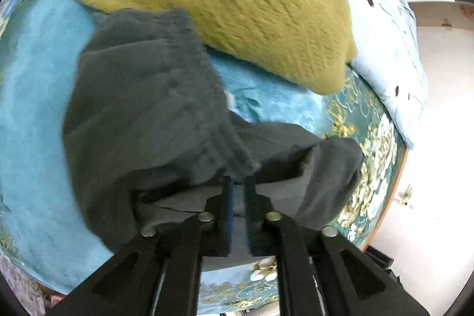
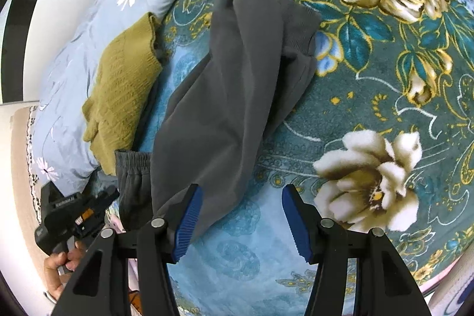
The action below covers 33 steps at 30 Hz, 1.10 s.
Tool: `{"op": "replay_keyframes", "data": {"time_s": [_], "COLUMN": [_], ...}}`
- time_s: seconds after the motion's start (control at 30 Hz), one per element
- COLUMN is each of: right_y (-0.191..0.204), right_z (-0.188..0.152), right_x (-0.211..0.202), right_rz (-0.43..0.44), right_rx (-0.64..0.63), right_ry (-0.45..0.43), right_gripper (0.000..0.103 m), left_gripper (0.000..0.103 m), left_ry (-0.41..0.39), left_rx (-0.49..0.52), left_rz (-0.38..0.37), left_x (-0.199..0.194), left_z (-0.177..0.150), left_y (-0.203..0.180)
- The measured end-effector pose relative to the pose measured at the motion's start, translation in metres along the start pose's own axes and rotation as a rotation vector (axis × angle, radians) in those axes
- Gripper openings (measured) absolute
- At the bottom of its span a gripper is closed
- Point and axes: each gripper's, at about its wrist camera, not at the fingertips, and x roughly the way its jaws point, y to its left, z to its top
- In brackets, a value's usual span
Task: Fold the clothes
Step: 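Pull the waistband with the left gripper to straighten the sweatpants flat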
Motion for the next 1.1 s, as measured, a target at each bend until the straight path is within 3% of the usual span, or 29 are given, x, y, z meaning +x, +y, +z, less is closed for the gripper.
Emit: {"op": "replay_keyframes", "data": {"time_s": [0.03, 0.07, 0.2, 0.33, 0.47, 0.6, 0.73, 0.93, 1.1], "right_y": [0.000, 0.001, 0.001, -0.010, -0.025, -0.034, -0.039, -0.042, -0.042], "right_z": [-0.001, -0.002, -0.001, 0.004, 0.009, 0.009, 0.009, 0.009, 0.011], "right_x": [0.000, -0.001, -0.005, -0.006, -0.002, 0.012, 0.018, 0.018, 0.010], "right_rz": [0.000, 0.000, -0.004, -0.023, -0.038, -0.043, -0.039, -0.036, -0.021], "right_rx": [-0.001, -0.003, -0.012, 0.008, 0.039, 0.070, 0.074, 0.077, 0.074], "right_ry": [0.003, 0.003, -0.001, 0.000, 0.011, 0.037, 0.055, 0.058, 0.043], "right_gripper": [0.060, 0.060, 0.060, 0.060, 0.060, 0.061, 0.061, 0.061, 0.061], "left_gripper": [0.033, 0.041, 0.042, 0.043, 0.048, 0.051, 0.050, 0.020, 0.015], "left_ry": [0.001, -0.004, -0.002, 0.022, 0.079, 0.071, 0.041, 0.026, -0.035], "left_rx": [0.022, 0.052, 0.169, 0.283, 0.357, 0.393, 0.268, 0.169, 0.026], "left_rz": [0.013, 0.044, 0.196, 0.362, 0.374, 0.462, 0.468, 0.432, 0.237], "left_x": [0.006, 0.009, 0.037, 0.071, 0.093, 0.110, 0.108, 0.091, 0.036], "left_z": [0.000, 0.002, 0.018, 0.026, 0.014, 0.002, 0.016, 0.032, 0.035], "left_y": [-0.012, -0.021, -0.058, -0.066, -0.074, -0.070, -0.063, -0.053, -0.017]}}
